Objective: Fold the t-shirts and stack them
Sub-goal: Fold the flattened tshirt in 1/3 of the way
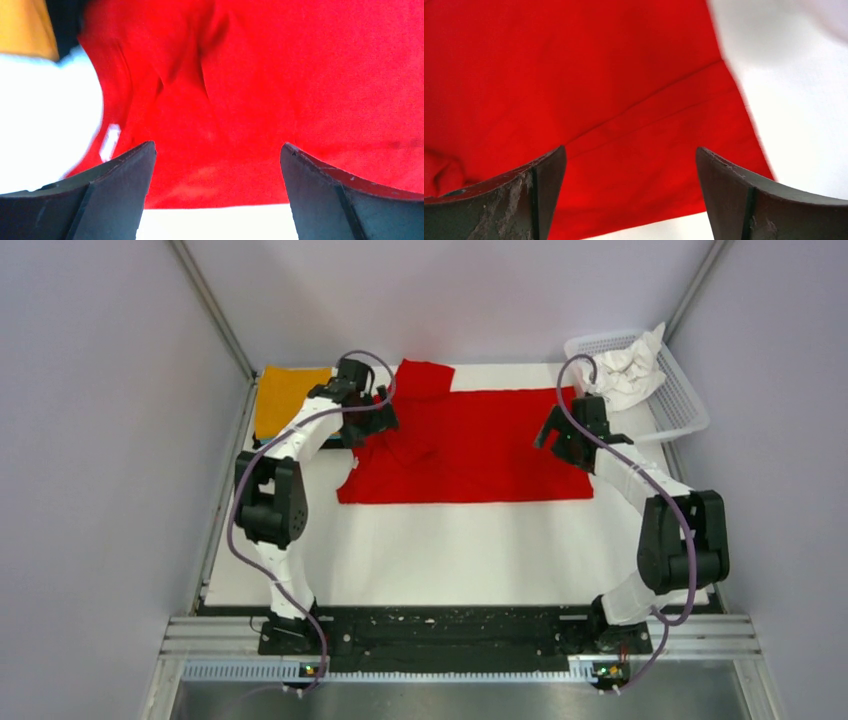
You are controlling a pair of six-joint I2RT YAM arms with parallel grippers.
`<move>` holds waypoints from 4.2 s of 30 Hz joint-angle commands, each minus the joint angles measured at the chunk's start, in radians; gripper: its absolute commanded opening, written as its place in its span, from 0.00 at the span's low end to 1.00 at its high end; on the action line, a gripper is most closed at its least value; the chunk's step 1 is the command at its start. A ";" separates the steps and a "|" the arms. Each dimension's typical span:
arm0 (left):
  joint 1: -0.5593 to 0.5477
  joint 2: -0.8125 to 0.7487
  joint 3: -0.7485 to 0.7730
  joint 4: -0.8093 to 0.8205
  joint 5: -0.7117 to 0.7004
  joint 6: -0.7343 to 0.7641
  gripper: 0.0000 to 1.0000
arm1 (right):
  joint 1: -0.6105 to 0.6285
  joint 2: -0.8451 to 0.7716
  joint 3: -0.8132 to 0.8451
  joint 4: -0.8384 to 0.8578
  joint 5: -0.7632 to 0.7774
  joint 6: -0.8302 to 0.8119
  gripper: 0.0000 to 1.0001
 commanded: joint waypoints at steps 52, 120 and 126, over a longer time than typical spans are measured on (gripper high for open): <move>-0.250 -0.485 -0.809 0.248 0.074 -0.295 0.52 | 0.180 -0.518 -0.422 -0.089 -0.113 -0.064 0.99; -0.153 0.210 0.302 0.243 -0.205 0.143 0.99 | 0.180 -0.474 -0.352 0.006 0.124 -0.035 0.99; -0.078 0.474 0.649 0.330 -0.176 0.180 0.99 | 0.179 -0.407 -0.328 0.006 0.137 -0.036 0.99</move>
